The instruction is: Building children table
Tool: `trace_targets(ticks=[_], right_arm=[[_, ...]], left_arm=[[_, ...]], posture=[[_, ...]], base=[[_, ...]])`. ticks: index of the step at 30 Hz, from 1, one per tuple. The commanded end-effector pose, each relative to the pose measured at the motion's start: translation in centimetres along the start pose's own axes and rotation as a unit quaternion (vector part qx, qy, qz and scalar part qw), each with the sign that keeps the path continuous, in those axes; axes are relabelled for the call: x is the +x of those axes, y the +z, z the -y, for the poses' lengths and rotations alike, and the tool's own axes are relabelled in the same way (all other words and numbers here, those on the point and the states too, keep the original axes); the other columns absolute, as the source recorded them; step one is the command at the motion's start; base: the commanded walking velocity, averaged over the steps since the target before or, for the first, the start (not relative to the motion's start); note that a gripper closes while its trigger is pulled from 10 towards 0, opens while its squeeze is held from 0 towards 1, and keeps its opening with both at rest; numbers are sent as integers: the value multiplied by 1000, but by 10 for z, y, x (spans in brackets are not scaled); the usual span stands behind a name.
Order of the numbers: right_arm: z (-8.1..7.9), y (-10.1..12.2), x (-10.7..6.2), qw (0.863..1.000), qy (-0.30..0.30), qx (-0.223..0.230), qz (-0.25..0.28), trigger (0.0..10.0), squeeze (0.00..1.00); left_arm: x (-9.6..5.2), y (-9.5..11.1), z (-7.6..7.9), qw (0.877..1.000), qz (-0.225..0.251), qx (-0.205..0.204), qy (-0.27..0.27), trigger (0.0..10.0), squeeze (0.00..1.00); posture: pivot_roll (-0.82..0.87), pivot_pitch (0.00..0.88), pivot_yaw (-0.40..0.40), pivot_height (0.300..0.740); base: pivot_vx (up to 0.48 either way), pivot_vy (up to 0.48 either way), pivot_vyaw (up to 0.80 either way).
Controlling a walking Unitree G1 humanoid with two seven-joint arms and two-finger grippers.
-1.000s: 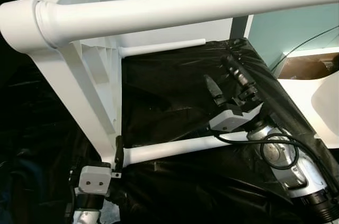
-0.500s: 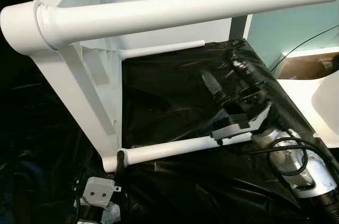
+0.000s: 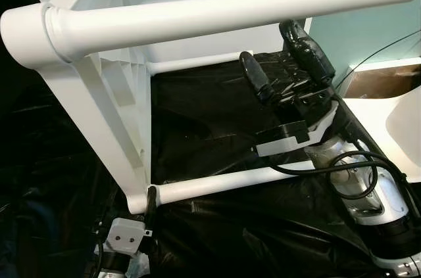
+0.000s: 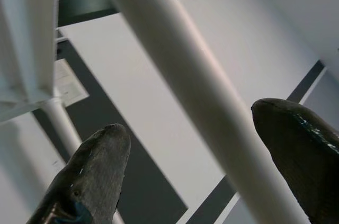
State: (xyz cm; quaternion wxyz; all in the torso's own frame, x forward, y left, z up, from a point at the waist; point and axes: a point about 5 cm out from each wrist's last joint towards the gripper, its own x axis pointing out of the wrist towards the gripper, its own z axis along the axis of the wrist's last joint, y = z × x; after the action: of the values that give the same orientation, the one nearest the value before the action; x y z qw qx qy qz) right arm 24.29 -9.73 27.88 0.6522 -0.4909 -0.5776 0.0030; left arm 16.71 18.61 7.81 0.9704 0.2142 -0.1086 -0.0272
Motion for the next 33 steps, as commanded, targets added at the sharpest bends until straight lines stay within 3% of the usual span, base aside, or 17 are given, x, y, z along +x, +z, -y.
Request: trace_targets(ticks=[1,18,22,25,33], right_arm=[[0,2,7,1000,-5,5,6,10000,0],[-4,-3,47,999,-16,31,-13,10000,0],[-4,-4,49,999,-15,32,-17,10000,0],[-8,-5,62,999,1,35,-22,10000,0],[-10,-5,70,999,10,38,-33,10000,0]], left_arm=[[-1,-3,1,1000,-3,1,17,10000,0],[-2,-4,8,1000,-5,-2,12,10000,0],[-2,-4,9,1000,-5,-2,11,10000,0],[1,2,13,1000,2,-7,6,10000,0],[3,3,14,1000,5,-9,4,10000,0]], posture=[[-32,0,87,740],[-22,0,75,740],[-22,0,75,740],[-30,0,75,740],[-34,0,71,740]], base=[[0,0,0],[0,0,0],[0,0,0],[0,0,0],[0,0,0]])
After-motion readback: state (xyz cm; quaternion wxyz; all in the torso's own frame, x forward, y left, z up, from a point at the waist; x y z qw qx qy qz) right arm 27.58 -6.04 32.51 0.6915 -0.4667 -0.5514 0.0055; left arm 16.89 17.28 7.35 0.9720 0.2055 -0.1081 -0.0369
